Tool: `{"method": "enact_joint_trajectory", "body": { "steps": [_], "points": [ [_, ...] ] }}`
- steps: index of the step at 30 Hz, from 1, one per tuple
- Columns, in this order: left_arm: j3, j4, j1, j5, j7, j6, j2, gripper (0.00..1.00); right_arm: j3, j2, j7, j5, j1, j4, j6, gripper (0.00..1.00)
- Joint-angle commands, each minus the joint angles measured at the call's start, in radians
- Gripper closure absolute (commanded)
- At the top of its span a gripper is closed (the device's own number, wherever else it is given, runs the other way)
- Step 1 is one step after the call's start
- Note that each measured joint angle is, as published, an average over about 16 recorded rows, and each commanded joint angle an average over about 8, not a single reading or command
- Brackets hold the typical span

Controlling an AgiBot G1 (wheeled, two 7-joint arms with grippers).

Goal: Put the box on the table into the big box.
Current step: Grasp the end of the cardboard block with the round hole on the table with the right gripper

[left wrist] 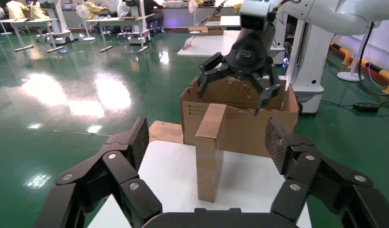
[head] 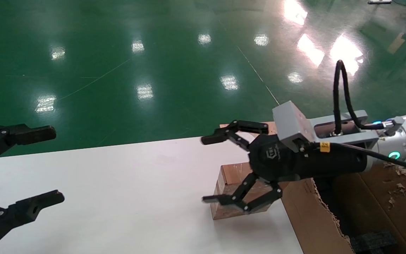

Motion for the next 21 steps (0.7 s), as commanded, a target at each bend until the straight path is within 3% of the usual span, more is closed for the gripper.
{"method": "enact_joint_trajectory", "body": {
  "steps": [1, 21],
  "points": [
    [0.0, 0.0, 0.0, 0.0, 0.0, 0.0, 0.0, 1.0, -0.035, 0.011, -0.022, -0.016, 0.026, -0.033, 0.001, 0.0],
    [0.0, 0.0, 0.0, 0.0, 0.0, 0.0, 0.0, 1.0, -0.292, 0.025, -0.179, -0.128, 0.207, -0.243, -0.004, 0.0]
  ]
}}
